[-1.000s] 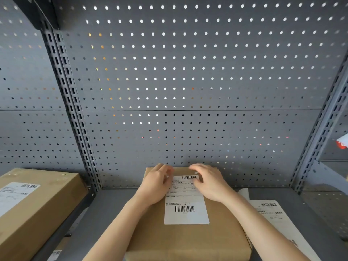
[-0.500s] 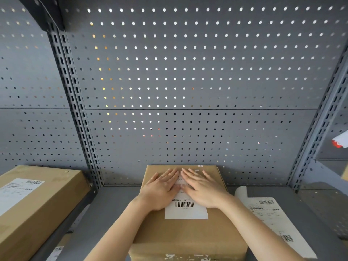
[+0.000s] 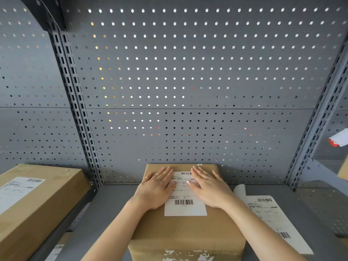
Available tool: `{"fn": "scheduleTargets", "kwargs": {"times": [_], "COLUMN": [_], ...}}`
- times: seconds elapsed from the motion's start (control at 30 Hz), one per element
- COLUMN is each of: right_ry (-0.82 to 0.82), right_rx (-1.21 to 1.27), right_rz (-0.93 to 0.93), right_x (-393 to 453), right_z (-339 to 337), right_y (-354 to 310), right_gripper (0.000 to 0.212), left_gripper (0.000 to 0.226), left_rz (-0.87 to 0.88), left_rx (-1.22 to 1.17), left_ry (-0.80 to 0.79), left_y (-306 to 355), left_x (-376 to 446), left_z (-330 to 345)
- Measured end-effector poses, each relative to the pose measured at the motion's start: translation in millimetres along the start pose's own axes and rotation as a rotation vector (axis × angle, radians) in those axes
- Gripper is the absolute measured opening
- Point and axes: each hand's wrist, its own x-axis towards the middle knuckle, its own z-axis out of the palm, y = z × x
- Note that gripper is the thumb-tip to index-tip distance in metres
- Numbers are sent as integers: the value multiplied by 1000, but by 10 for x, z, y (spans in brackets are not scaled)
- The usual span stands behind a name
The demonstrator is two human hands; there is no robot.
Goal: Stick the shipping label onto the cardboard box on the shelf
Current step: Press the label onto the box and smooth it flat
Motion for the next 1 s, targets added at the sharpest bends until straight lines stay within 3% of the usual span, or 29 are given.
{"fn": "scheduleTargets", "kwargs": {"times": [1.0], "right_ry": [-25], "right_rx": [79], "right_rz": [-173], "right_x": [-100], "right_z": [-35], "right_y": [72], "right_gripper": [48], "left_gripper": [54], "left_rz": [145], "left_rx": [57], "left_ry": [-62], "left_y": [-74], "left_x": [-40], "left_z": [-22]}}
